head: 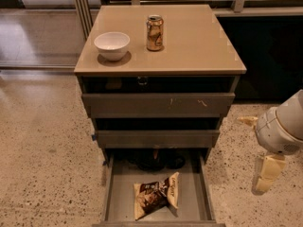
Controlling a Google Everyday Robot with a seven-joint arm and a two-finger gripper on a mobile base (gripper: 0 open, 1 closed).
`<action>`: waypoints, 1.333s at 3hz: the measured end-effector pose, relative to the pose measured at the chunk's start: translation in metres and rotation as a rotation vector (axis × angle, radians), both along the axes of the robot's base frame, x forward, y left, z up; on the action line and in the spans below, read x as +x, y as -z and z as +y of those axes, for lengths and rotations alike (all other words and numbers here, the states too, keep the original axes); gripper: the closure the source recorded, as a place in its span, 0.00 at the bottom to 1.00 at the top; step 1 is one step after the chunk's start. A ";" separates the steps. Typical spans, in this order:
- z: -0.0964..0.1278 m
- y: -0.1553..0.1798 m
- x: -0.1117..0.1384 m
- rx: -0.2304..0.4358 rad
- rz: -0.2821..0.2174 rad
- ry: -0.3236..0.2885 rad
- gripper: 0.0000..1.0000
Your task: Pick brown chip bag from bottom drawer and place on counter
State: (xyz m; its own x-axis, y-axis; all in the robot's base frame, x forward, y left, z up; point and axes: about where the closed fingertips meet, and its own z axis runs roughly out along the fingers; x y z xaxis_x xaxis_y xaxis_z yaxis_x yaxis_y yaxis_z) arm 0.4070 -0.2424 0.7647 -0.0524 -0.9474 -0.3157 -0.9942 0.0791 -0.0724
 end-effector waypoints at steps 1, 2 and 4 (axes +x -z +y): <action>-0.002 0.033 0.007 0.023 0.011 -0.029 0.00; -0.005 0.076 0.016 0.047 0.047 -0.045 0.00; 0.004 0.155 0.034 0.089 0.077 -0.093 0.00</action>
Offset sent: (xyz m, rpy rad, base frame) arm 0.0284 -0.0102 -0.1314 0.0809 0.0953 0.0594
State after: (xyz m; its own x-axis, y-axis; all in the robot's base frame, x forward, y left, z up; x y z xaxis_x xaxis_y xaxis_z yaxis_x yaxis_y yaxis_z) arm 0.4414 -0.2387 0.6100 0.0071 -0.9176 -0.3975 -0.9999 -0.0110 0.0077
